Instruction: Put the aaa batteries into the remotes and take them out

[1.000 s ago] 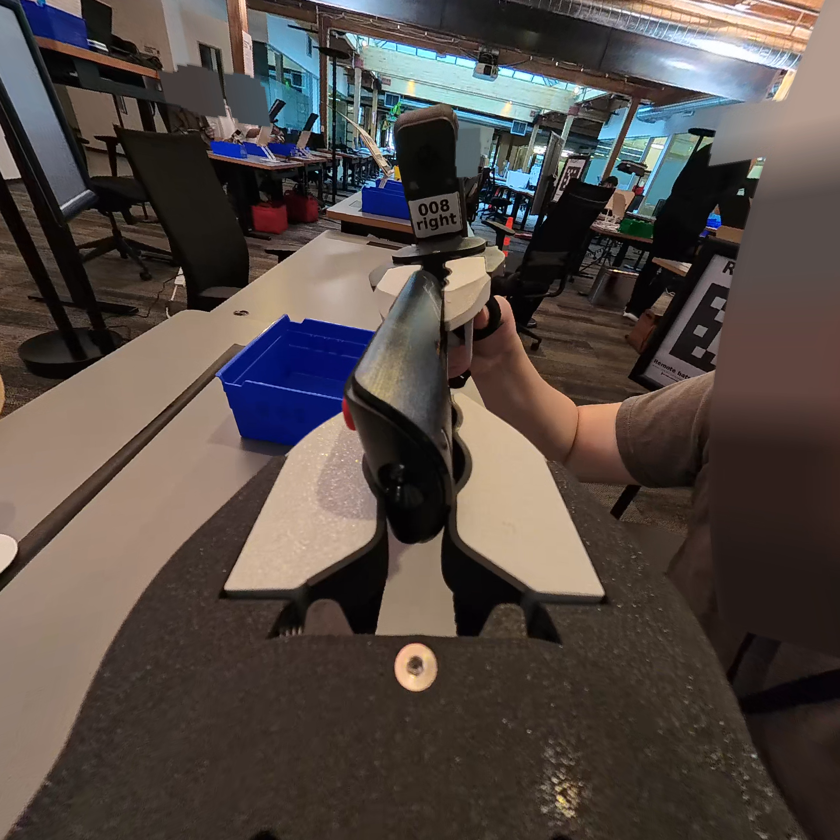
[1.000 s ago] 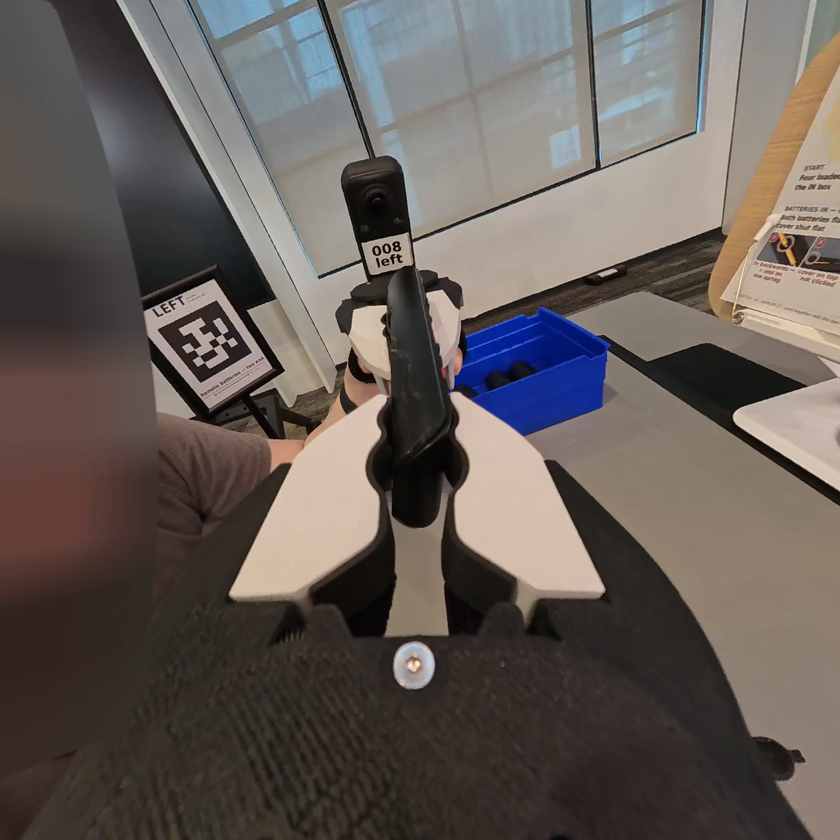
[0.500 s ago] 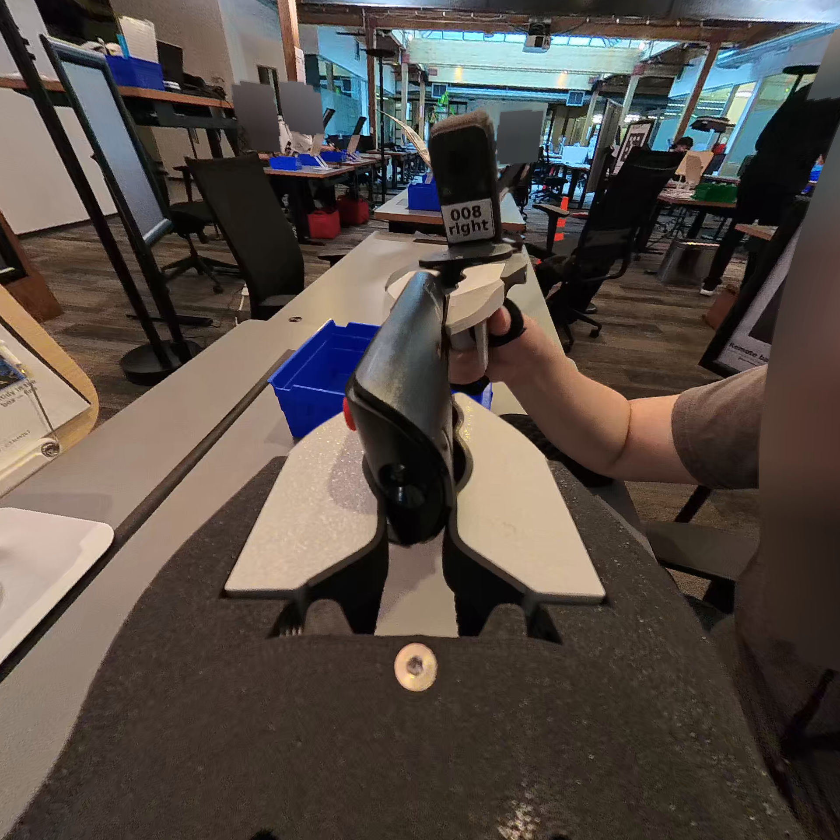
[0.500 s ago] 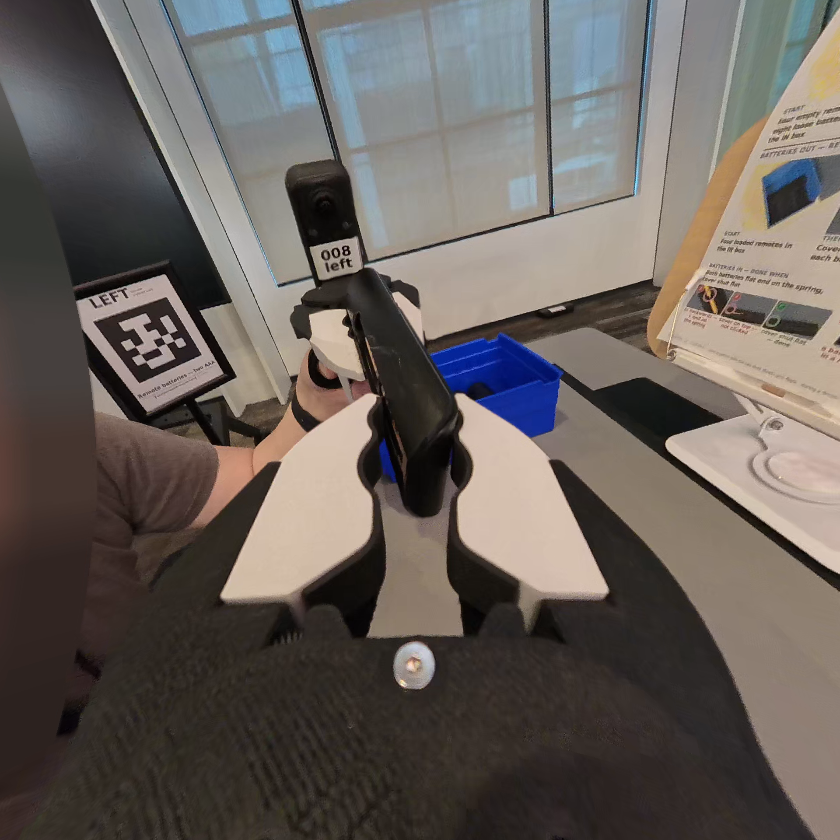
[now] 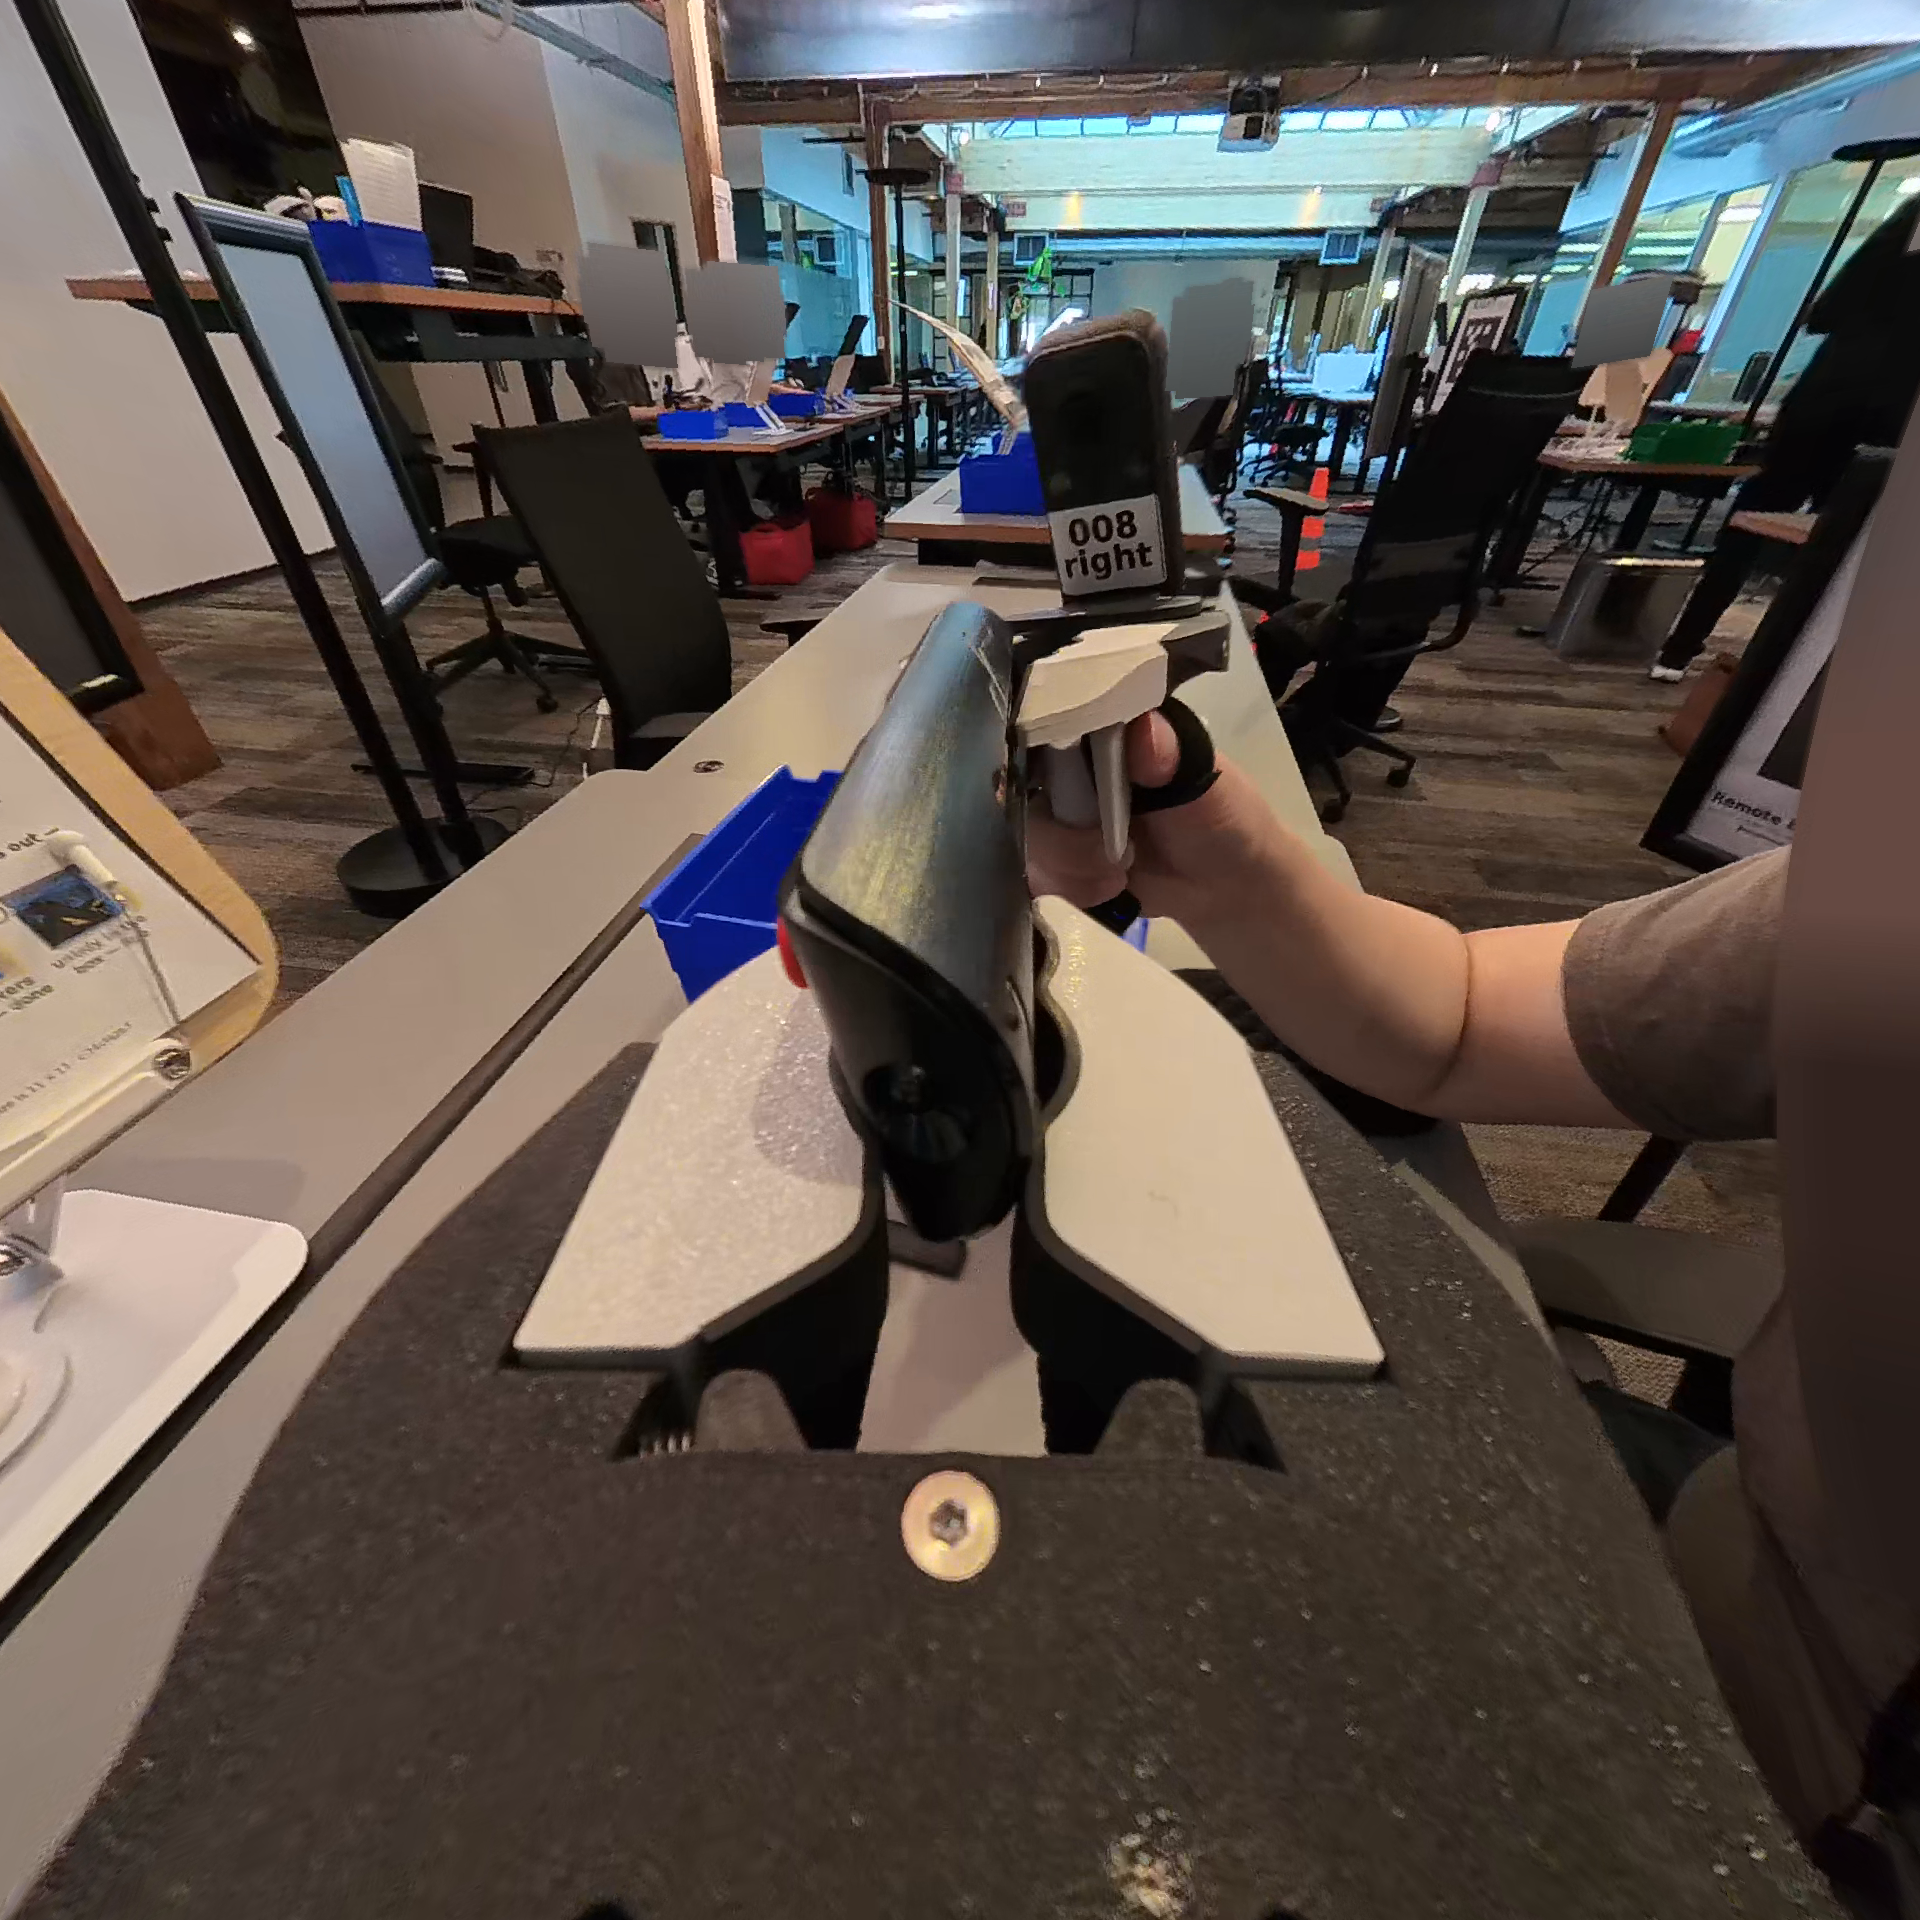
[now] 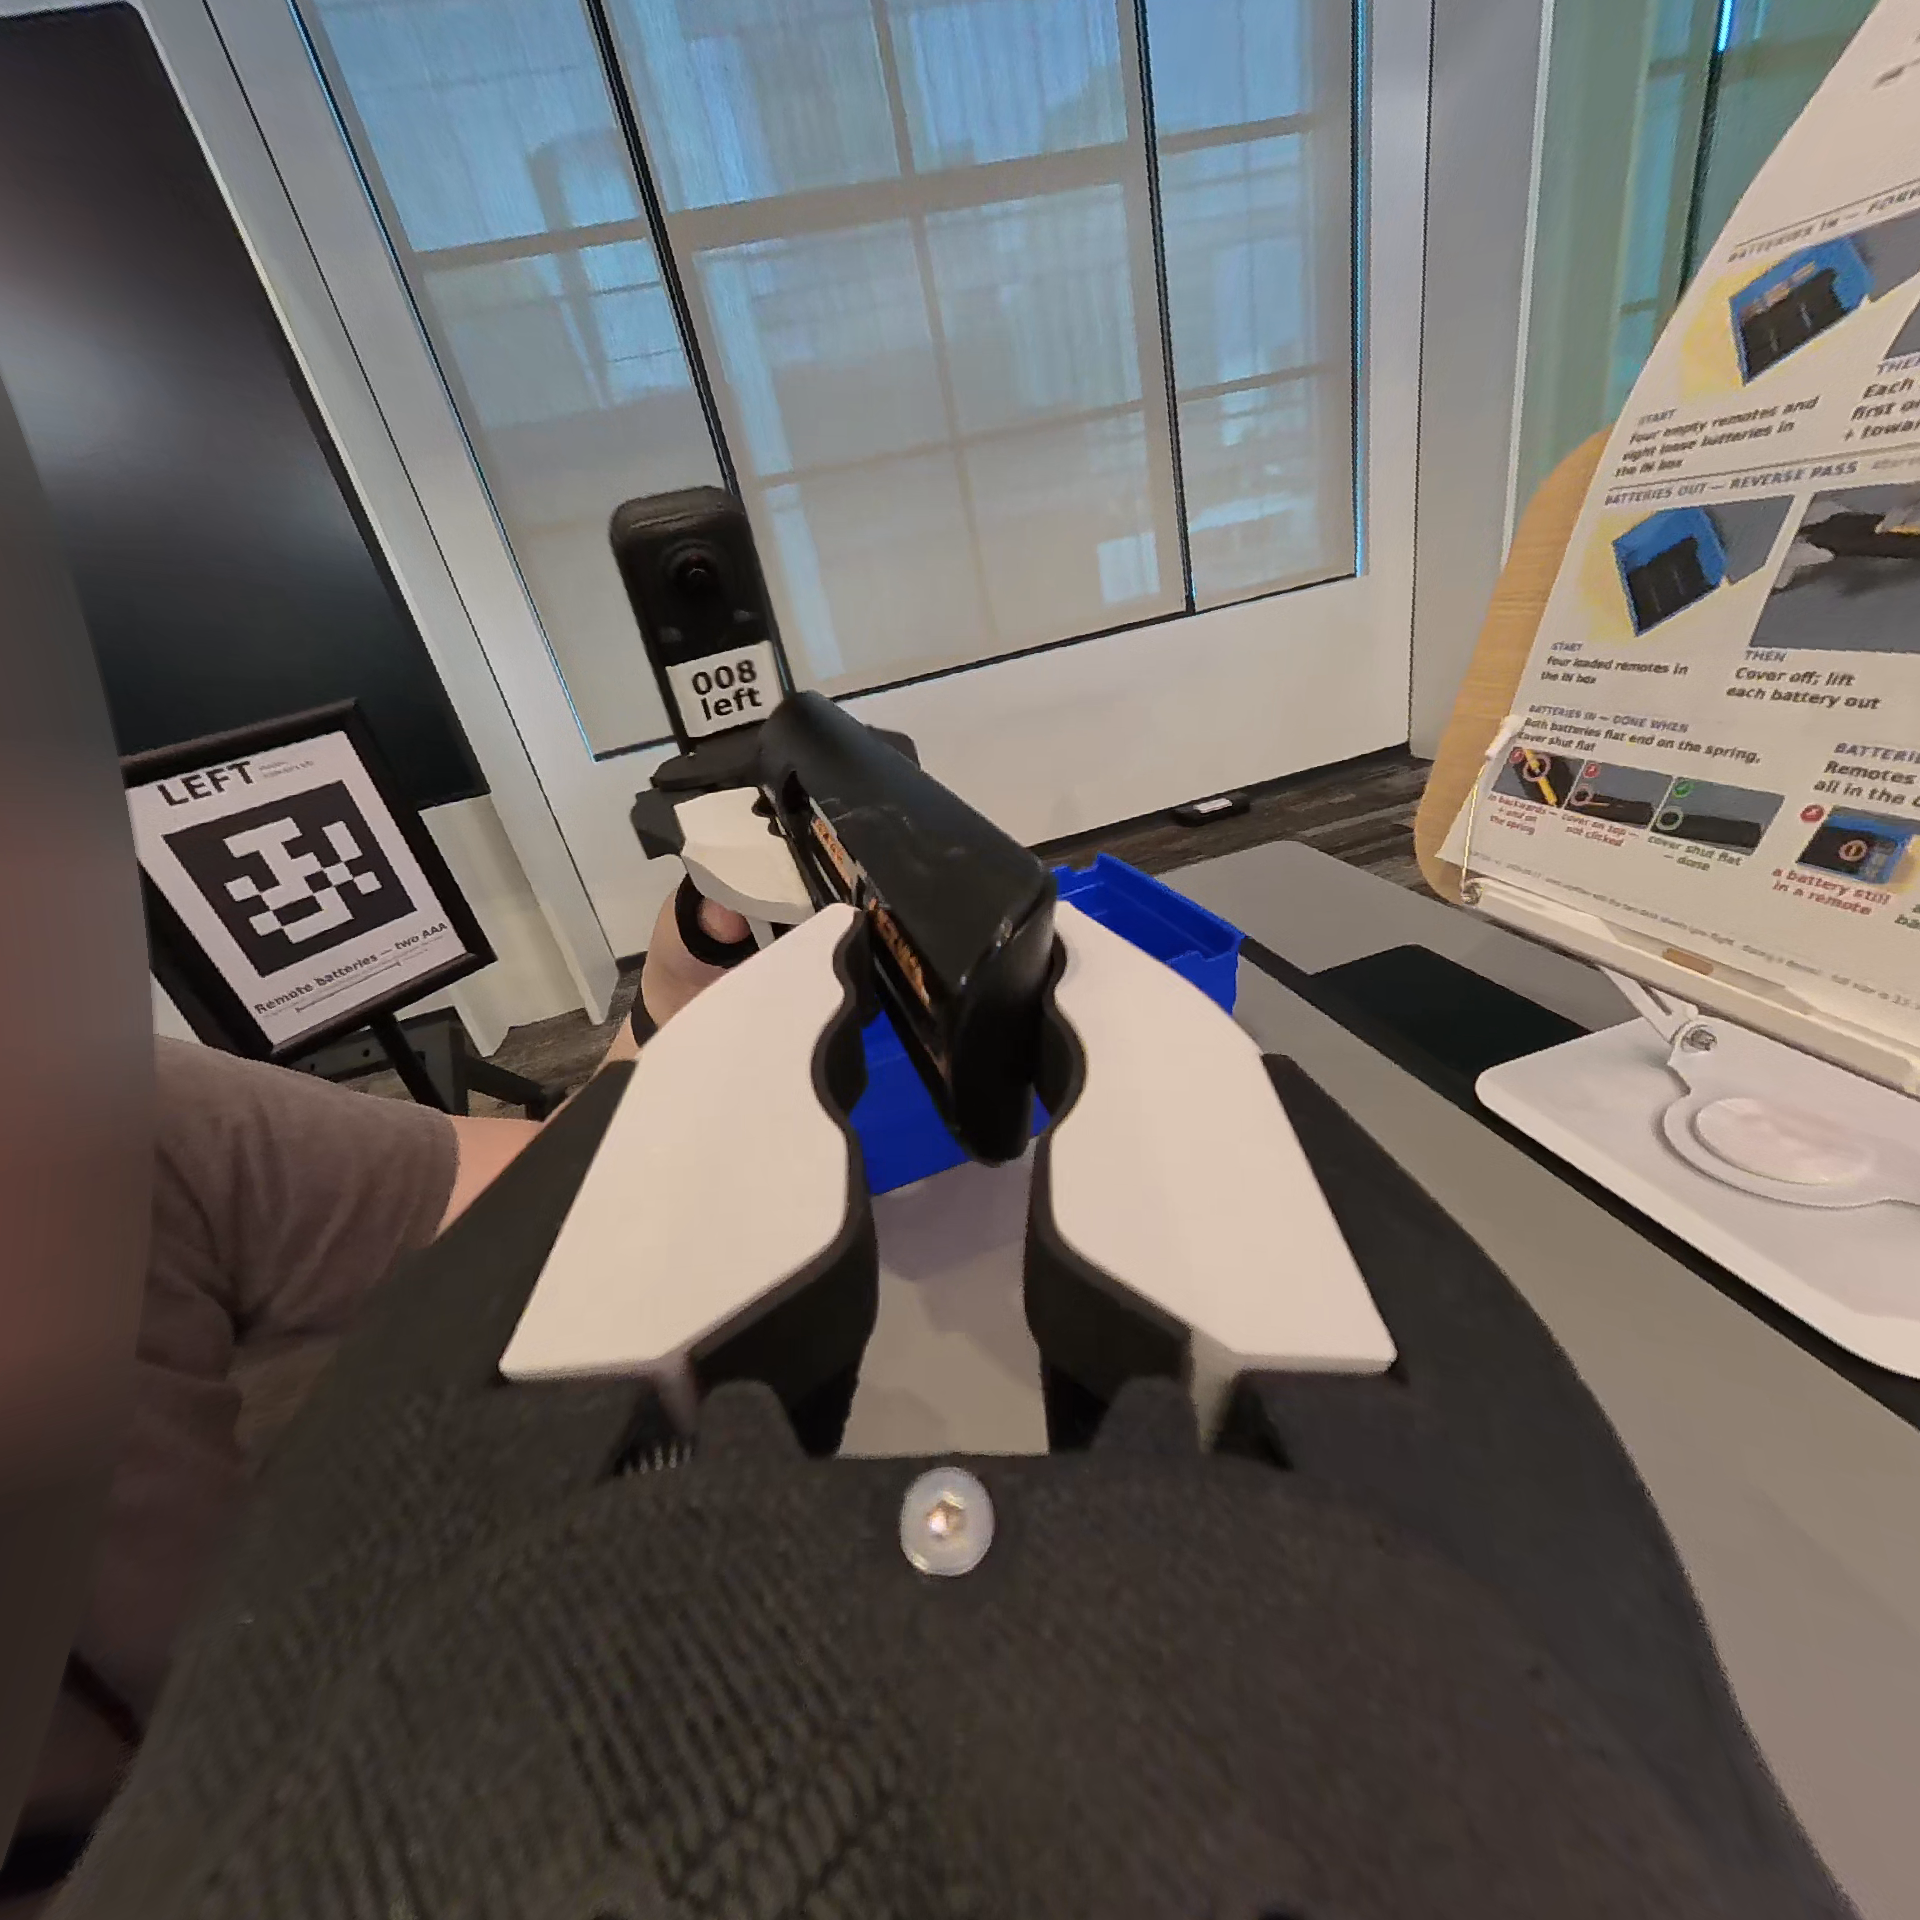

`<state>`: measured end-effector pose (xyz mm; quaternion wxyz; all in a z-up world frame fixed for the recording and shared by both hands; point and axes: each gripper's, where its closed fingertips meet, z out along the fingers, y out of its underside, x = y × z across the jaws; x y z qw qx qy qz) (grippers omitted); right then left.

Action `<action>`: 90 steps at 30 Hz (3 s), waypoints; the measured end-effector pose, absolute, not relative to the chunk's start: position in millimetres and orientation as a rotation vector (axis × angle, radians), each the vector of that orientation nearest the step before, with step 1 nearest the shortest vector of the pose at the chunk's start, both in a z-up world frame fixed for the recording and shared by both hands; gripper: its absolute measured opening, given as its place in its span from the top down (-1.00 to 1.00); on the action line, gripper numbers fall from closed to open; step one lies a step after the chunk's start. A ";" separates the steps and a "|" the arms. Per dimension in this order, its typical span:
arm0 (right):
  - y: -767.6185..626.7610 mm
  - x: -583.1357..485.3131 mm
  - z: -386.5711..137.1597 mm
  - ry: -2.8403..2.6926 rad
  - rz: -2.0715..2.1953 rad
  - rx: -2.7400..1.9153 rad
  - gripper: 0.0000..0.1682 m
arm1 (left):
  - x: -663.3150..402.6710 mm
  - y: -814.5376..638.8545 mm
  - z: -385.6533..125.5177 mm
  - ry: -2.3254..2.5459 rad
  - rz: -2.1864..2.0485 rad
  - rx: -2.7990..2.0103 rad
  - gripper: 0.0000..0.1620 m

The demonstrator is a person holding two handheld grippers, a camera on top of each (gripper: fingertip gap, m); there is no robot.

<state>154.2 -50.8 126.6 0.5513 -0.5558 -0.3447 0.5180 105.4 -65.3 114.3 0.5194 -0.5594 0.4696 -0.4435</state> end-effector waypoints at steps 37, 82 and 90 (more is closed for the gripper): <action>-86.2 183.3 177.2 -0.918 0.627 -1.077 0.43 | 86.4 -61.1 138.3 1.007 -1.145 -1.252 0.70; -81.9 149.5 154.7 -0.949 0.587 -1.122 0.47 | 96.8 -48.7 133.5 0.918 -0.988 -1.270 0.71; -71.9 125.9 132.4 -0.992 0.371 -1.125 0.27 | 111.7 -46.1 123.5 0.917 -0.816 -1.268 0.70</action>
